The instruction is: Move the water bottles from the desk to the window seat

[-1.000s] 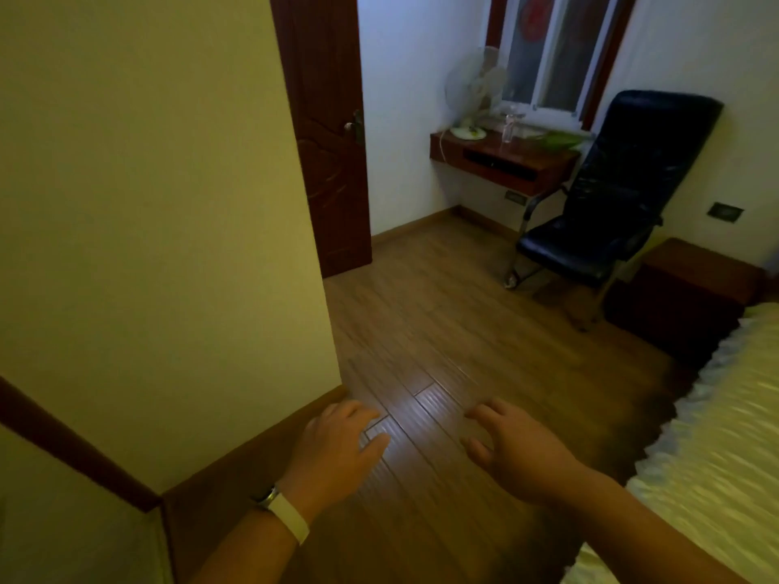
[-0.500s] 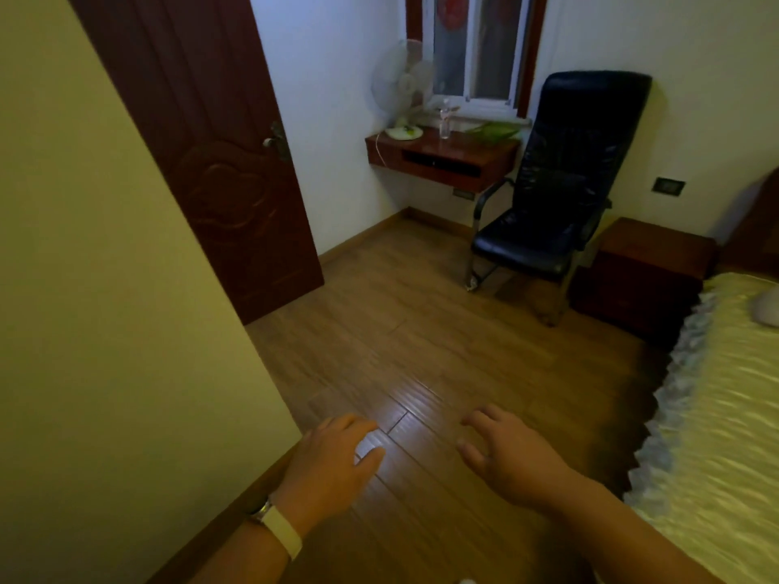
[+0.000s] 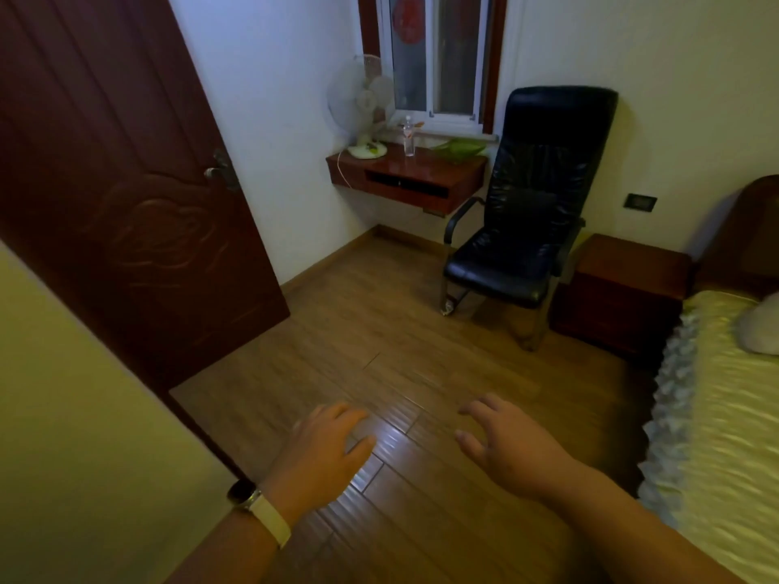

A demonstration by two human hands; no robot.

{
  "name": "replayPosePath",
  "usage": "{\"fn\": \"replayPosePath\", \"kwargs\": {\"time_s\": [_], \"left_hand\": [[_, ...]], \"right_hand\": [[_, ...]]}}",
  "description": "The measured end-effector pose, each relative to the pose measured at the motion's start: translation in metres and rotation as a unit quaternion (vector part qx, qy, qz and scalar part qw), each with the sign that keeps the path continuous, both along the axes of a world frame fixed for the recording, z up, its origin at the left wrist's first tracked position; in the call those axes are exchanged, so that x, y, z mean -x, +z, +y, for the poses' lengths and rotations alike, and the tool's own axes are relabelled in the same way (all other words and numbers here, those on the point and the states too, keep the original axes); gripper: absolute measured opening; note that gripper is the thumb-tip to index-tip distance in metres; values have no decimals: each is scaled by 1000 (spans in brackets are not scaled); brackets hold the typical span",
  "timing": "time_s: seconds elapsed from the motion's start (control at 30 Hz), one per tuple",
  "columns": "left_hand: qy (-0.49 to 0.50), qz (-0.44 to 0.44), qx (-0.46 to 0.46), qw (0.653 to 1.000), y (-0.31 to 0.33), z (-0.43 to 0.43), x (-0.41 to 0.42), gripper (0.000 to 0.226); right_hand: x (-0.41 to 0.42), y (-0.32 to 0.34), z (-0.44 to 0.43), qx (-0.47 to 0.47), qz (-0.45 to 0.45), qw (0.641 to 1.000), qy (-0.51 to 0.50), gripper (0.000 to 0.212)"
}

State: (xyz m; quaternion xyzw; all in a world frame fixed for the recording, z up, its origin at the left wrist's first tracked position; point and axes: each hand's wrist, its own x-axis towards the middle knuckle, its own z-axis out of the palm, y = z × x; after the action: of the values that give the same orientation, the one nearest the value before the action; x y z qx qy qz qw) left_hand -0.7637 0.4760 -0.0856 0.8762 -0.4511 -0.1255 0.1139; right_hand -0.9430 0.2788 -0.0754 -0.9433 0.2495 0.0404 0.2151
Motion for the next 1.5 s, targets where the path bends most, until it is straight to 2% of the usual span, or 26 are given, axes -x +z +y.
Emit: {"fn": "replayPosePath", "kwargs": {"time_s": [0.23, 0.3, 0.4, 0.5, 0.6, 0.7, 0.8, 0.9, 1.1, 1.2, 1.5], "left_hand": [[-19, 34, -5, 999, -22, -61, -70, 47], [-26, 34, -12, 999, -30, -82, -98, 56], [-39, 36, 10, 999, -39, -117, -148, 81], [-42, 45, 23, 998, -40, -150, -207, 86], [-47, 42, 14, 998, -32, -179, -265, 80], [-55, 38, 2, 998, -24, -205, -321, 55], [-64, 31, 5, 997, -20, -227, -366, 60], [-79, 46, 8, 996, -17, -248, -398, 48], [-81, 24, 13, 996, -13, -291, -455, 47], [-84, 12, 7, 996, -15, -315, -481, 52], [-52, -3, -31, 998, -28, -403, -561, 48]], "right_hand": [[-64, -20, -51, -9, 21, 1000, -13, 48], [-90, -26, -70, -1, 28, 999, -20, 48], [-137, -30, -102, 11, 42, 998, -39, 47], [-192, -28, -131, 19, 50, 997, -54, 47], [-250, -21, -155, 17, 52, 997, -60, 47], [-303, -11, -174, 25, 33, 997, -72, 47], [-339, -9, -190, 23, 15, 996, -88, 48], [-364, -8, -207, 19, 26, 995, -94, 49], [-415, 1, -253, 32, 17, 993, -116, 49], [-439, -5, -283, 31, 14, 993, -113, 48], [-543, -36, -391, 5, 10, 998, -56, 48]]}}
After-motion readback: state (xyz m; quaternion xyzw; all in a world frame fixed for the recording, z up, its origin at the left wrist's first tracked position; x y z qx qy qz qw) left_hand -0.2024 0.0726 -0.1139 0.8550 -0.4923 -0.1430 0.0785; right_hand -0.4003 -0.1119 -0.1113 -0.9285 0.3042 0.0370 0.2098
